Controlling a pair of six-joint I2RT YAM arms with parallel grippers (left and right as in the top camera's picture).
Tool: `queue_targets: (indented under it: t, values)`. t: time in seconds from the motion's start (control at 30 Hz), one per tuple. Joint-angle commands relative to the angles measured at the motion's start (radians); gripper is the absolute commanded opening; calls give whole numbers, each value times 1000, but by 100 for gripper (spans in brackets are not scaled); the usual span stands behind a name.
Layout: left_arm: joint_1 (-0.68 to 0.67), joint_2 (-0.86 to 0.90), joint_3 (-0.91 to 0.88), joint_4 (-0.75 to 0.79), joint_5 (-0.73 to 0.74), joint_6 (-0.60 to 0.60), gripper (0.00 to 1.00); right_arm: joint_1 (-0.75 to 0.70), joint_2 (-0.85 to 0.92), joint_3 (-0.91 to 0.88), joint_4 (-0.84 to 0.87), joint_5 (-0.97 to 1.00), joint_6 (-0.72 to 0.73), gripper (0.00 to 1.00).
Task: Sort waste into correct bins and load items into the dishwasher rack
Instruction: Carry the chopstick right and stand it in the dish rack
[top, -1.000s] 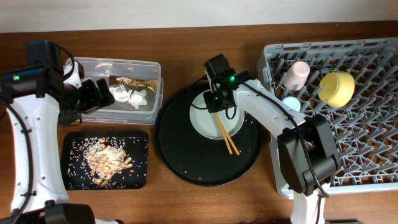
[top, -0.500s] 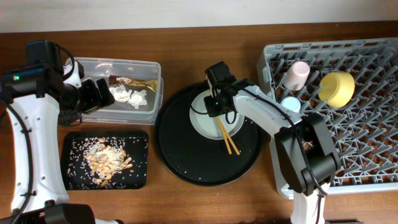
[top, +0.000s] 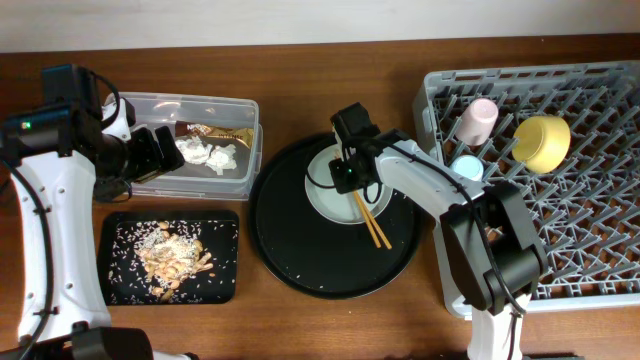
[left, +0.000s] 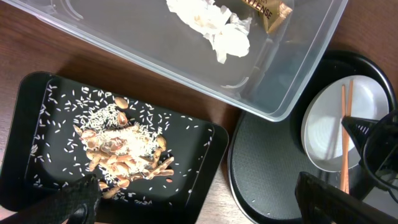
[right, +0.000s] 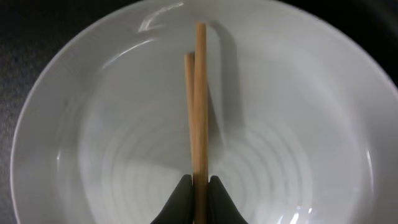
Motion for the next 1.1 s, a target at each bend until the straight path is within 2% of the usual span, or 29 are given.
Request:
queue_targets:
  t: [0.0, 0.2, 0.27, 0.43, 0.57, 0.73, 1.07]
  values:
    - [3, -17, 3, 1, 0, -10, 99, 2, -24, 44, -27, -22, 0, 8]
    - [3, -17, 3, 0, 0, -10, 99, 2, -80, 57, -61, -22, -4, 8]
    - [3, -17, 3, 0, 0, -10, 100, 1, -84, 57, -77, -22, -11, 5]
    - [3, -16, 3, 0, 0, -10, 99, -28, -142, 85, -179, -18, -51, 4]
    - [3, -17, 3, 0, 0, -10, 99, -119, -235, 158, -352, 16, -196, 5]
    - [3, -16, 3, 0, 0, -10, 99, -276, -337, 207, -508, 225, -225, 4]
    - [3, -16, 3, 0, 0, -10, 99, -517, -348, 189, -573, 230, -414, 4]
